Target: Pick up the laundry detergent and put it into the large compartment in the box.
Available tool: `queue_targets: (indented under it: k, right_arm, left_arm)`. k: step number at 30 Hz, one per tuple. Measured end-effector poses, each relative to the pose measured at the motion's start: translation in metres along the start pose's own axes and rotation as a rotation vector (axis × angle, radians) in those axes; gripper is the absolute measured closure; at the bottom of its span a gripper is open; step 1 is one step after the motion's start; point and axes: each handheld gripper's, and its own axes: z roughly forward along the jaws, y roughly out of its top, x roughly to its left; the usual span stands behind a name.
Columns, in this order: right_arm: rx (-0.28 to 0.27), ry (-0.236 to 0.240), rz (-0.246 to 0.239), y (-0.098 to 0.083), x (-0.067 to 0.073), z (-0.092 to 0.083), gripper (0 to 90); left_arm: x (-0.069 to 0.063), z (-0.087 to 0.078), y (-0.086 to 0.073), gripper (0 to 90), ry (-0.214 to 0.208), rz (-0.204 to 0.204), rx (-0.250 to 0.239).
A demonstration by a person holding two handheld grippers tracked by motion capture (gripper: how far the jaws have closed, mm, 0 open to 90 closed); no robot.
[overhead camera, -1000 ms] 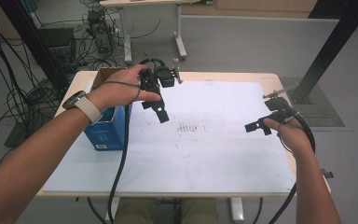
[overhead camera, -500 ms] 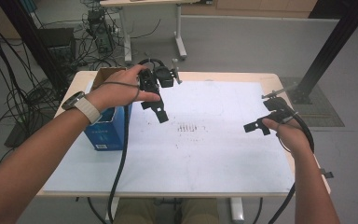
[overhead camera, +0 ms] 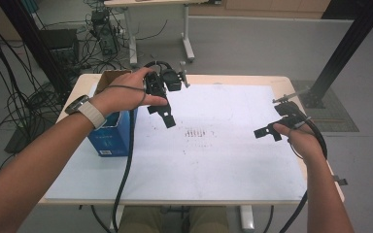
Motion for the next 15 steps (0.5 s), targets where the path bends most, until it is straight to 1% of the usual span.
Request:
queue_targets:
  k: [2,4,13,15]
  right_arm:
    - [0.000,0.001,0.000,0.0002,0.0002,0.0004,11.2]
    - [0.000,0.001,0.000,0.0005,0.0001,0.0005,11.2]
    - [-0.002,0.005,-0.002,-0.0002,-0.0008,0.0018,11.1]
    - [0.001,0.005,-0.001,-0.0001,-0.0007,0.0019,11.1]
  left_arm:
    - [0.0001,-0.0001,0.0003,7.7,0.000,0.000,0.002]
    - [0.0000,0.0002,-0.0008,7.7,-0.001,-0.009,-0.003]
    - [0.0009,0.0000,-0.0008,7.7,0.001,-0.005,0.002]
    - [0.0004,0.0007,-0.0018,7.7,0.003,-0.013,-0.004]
